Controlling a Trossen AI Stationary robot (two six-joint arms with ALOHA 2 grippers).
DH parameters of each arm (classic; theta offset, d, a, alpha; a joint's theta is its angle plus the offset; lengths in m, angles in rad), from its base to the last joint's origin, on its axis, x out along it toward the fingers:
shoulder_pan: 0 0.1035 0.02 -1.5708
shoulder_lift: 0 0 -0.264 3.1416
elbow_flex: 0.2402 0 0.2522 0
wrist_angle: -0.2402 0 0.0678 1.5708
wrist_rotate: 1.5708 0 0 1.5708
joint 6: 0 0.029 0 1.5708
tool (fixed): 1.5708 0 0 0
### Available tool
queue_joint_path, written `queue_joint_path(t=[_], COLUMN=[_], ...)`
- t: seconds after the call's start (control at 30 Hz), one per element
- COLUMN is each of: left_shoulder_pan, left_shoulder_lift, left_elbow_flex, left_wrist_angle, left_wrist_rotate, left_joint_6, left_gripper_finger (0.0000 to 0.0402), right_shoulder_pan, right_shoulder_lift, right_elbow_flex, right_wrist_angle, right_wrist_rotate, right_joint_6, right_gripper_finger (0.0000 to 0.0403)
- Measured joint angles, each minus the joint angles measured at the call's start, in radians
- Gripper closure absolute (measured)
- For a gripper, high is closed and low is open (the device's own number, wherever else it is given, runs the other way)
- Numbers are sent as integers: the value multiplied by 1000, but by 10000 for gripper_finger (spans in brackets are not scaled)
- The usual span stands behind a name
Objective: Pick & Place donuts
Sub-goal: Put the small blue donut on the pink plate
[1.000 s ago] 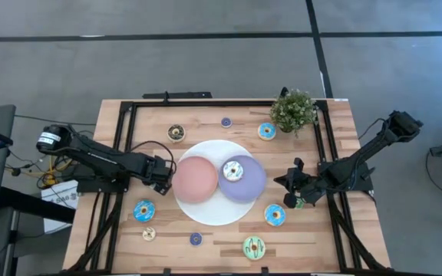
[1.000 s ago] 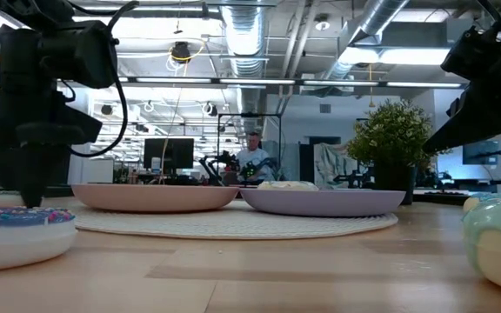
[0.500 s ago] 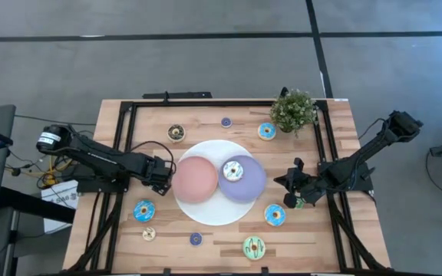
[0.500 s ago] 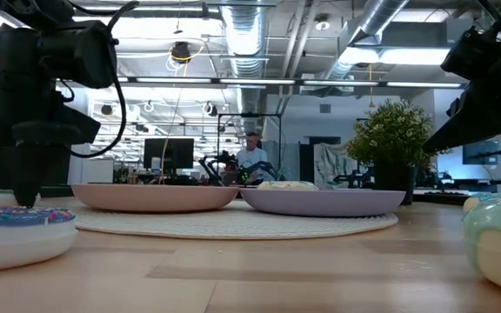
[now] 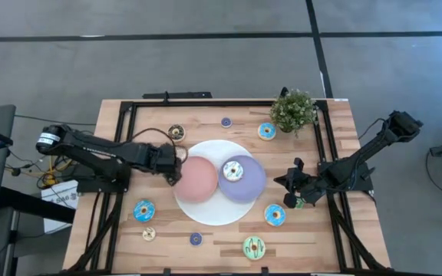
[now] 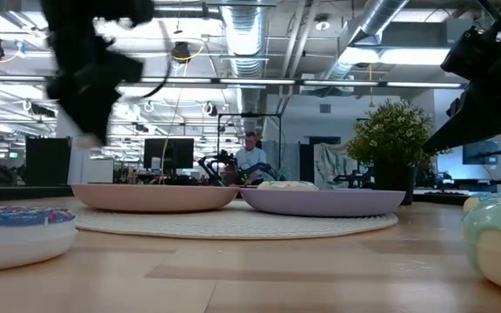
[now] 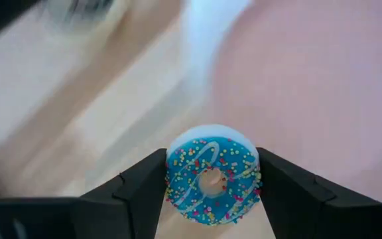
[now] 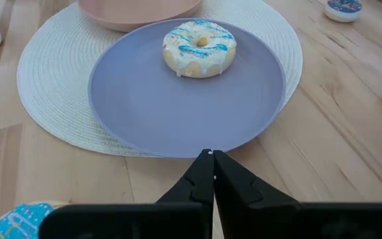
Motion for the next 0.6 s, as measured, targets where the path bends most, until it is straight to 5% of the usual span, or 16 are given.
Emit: queue_joint_path(t=[0.23, 0.6], left_shoulder_pan=[49, 168], left_shoulder_lift=[57, 374], left_elbow_flex=[26, 97], left_wrist_angle=[381, 389], left_wrist_rotate=[22, 204], left_joint_6=[251, 325], left_gripper_finger=[189, 189], right_shoulder_pan=[-1, -3], right_shoulder_lift=[0, 0], right_elbow_flex=[0, 0], right_wrist_angle=[0, 0], right_wrist_rotate=[0, 1], right_joint_6=[0, 0], right_gripper_finger=[402, 402])
